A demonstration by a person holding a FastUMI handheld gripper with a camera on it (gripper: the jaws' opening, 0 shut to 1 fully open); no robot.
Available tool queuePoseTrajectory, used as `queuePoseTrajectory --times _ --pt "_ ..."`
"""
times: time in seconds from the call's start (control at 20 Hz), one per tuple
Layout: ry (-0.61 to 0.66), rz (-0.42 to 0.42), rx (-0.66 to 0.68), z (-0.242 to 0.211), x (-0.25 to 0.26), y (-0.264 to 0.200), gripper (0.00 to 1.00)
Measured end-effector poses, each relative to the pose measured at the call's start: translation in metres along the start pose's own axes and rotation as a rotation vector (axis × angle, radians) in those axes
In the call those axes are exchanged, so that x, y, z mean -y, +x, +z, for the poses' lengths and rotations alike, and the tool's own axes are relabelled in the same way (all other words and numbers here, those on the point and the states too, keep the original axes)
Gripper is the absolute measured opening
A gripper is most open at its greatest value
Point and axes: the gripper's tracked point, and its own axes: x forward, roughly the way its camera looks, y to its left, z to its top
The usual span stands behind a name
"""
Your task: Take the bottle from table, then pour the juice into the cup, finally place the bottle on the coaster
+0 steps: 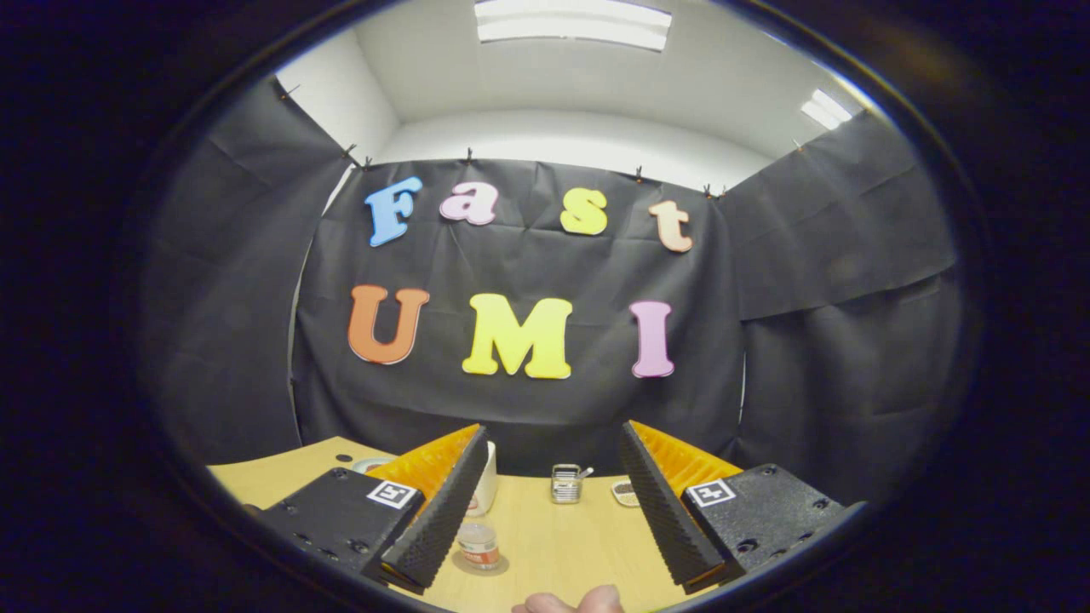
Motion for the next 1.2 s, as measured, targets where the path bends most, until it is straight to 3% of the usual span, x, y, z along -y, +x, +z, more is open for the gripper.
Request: queuePoseTrajectory --times 0.55,1.2 --pt "-0.02 0.002 -0.035 0.012 -0.014 -0.076 0.99" --pt "-0.032 -0.019 -0.043 0.014 -0.005 -0.091 1.0"
